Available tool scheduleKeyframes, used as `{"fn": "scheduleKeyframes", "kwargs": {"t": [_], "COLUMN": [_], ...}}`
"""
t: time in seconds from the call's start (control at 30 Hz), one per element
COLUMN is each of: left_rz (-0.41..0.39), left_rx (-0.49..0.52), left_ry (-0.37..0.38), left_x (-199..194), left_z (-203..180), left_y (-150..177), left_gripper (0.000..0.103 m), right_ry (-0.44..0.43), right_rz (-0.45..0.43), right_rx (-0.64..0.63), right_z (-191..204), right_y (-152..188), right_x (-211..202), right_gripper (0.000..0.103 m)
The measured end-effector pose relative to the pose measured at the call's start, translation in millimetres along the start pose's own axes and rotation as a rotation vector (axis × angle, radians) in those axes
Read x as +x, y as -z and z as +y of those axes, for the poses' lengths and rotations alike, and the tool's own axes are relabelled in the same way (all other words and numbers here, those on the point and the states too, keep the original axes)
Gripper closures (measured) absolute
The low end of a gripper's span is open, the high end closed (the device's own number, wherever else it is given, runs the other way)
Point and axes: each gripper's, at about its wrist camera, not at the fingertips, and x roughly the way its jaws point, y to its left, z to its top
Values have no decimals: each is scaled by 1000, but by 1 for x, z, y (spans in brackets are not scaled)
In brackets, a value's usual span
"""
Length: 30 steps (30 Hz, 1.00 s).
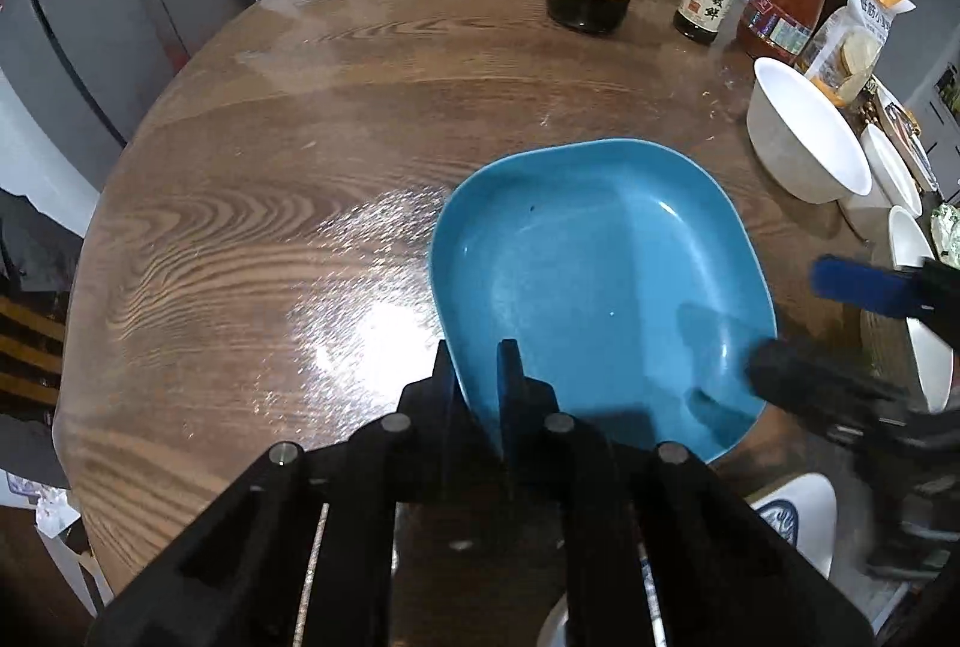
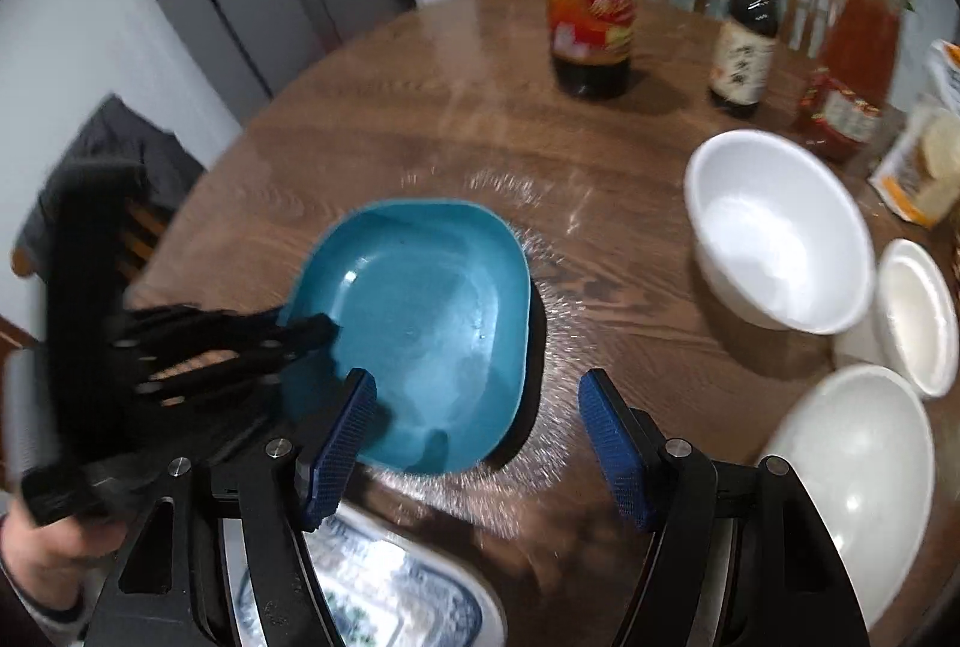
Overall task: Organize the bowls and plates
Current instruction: 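Grasp the teal dish rim with the left gripper while the right gripper grips its other rim, then carry the teal dish with both grippers over the patterned plate stack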
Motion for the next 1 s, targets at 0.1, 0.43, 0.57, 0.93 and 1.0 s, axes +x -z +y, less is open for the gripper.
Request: {"fn": "scheduleKeyframes", "kwargs": {"t": [0.1,0.43,0.57,0.93,1.0], "left_rz": [-4,-22,-26,-37,-45], "left_rx": [-4,-13,-18,-44,-45], "left_ry": [0,-4,-5,-18,-24], "left_x": [-1,-3,-3,-7,-9], "left_z": [1,-1,-1,1,1], "left_y": [3,5,6,4,4], "left_gripper": [91,91,91,92,92], "right_ry": [-5,2,2,-12,-16], "right_rz": [18,30,30,8,3], "right_rx": [4,-8,-2,6,7], "right_z": [3,1,-4,-4,-3], "right_y": [2,5,6,4,3], "right_x": [12,21,20,10,8], "right_gripper": [39,78,84,84,84]}}
